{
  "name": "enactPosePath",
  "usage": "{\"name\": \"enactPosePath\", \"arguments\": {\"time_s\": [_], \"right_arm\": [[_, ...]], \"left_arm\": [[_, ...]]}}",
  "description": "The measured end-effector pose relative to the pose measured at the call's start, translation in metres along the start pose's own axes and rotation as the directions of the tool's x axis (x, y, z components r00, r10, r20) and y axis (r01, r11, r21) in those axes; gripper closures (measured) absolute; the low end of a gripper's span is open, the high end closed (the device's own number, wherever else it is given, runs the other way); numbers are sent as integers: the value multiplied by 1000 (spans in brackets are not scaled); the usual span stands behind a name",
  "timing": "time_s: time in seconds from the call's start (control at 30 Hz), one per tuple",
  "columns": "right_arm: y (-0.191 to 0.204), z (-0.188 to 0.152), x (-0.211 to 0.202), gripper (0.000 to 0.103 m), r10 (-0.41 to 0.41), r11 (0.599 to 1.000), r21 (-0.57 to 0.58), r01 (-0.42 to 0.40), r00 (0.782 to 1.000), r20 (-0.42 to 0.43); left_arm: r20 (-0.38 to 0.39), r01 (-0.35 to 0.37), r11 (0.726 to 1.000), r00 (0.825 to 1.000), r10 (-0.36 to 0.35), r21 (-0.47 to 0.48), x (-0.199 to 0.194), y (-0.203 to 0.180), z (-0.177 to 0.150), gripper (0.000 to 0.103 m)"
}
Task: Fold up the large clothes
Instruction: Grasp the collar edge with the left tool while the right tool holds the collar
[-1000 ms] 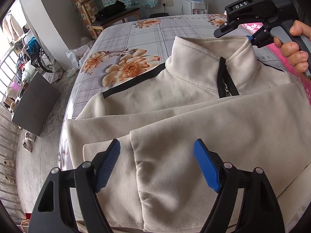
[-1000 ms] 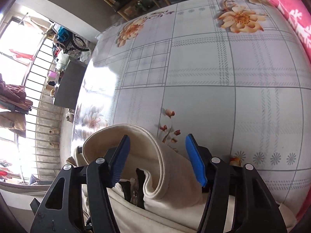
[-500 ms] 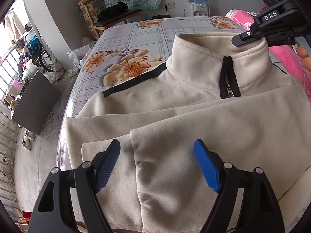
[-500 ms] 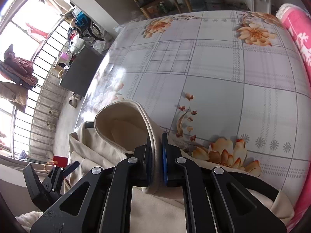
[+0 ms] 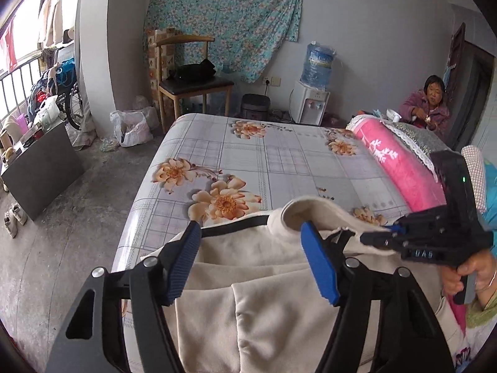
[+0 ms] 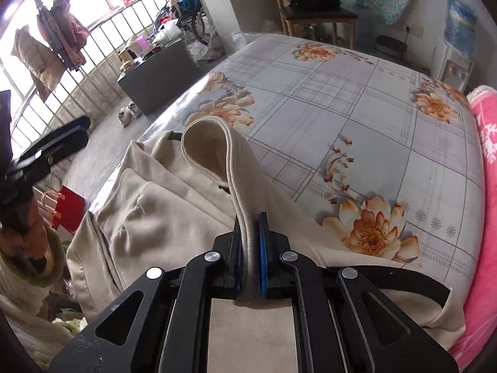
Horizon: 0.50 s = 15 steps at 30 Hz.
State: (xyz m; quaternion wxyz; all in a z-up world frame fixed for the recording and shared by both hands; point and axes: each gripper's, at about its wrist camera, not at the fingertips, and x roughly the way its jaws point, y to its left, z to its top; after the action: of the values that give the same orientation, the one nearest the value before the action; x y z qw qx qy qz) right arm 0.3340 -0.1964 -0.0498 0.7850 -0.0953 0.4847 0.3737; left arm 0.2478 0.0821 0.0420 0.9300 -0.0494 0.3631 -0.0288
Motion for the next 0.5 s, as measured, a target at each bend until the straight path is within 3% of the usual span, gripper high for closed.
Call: {"name": "enactPosePath", "arguments": {"time_s": [0.1, 0.23, 0.37, 0.5], "right_arm": [[18, -14, 6, 96, -23, 996, -87, 22, 1000, -15], [33, -30, 14, 95, -55, 981, -190, 48, 998, -34], [39, -45, 20, 95, -90, 960, -272, 73, 995, -49], [32, -53, 22, 93, -96, 963, -258, 73, 992, -80]], "left_arm": [[-14, 72, 997, 997, -73, -31, 17, -4, 10, 53], [-101, 154, 987, 982, -159, -55, 55, -16, 8, 68], [-248, 167, 986, 956, -159, 10, 90, -37, -15, 78], [-356, 145, 988, 927, -116, 57, 110, -41, -53, 88]]}}
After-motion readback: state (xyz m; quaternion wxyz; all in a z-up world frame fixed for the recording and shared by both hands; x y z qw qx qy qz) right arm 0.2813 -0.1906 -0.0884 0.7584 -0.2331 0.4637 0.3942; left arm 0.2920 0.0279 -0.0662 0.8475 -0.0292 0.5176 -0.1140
